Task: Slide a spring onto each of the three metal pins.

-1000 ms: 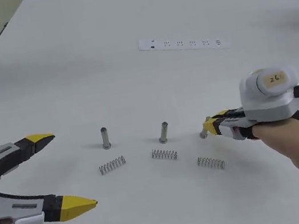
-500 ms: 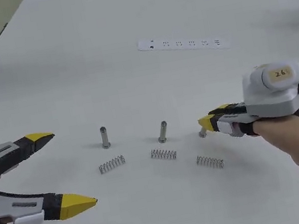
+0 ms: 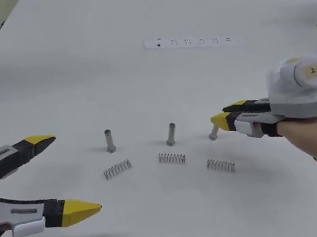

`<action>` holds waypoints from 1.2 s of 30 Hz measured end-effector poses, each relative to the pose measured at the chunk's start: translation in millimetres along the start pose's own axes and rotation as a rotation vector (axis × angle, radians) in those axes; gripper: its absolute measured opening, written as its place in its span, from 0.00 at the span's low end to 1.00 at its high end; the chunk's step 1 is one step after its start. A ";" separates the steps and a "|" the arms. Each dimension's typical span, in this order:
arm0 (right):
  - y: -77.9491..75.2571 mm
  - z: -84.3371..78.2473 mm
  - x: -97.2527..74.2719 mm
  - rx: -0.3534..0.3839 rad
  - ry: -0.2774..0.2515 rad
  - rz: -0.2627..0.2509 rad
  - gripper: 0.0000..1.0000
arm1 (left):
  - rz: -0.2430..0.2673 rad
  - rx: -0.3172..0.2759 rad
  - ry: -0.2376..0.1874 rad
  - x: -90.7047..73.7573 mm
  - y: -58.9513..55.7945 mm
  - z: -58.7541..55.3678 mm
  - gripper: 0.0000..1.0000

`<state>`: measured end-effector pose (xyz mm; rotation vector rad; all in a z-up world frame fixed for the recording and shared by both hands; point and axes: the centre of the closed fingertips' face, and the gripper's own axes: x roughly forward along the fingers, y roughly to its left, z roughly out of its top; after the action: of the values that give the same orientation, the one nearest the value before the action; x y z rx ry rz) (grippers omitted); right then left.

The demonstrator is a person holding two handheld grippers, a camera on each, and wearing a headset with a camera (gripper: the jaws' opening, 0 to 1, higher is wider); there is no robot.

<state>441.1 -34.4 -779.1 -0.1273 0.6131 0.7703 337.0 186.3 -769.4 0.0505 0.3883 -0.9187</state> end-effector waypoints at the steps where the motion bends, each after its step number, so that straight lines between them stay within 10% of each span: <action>1: -0.1 0.7 -2.8 -0.001 -0.007 -0.002 0.20 | 0.000 0.000 -0.001 0.2 0.1 0.2 0.98; 13: 17.8 -2.0 -18.4 -0.105 -0.039 0.087 0.22 | -0.010 0.006 -0.003 2.8 -3.1 3.1 0.98; 36: 33.1 -63.4 -16.5 -0.410 0.192 0.247 0.24 | -0.007 0.007 0.005 -1.1 -2.4 0.6 0.98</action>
<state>379.3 -41.3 -818.2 -0.5140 0.6526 1.1272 334.7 185.6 -768.1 0.0578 0.3908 -0.9267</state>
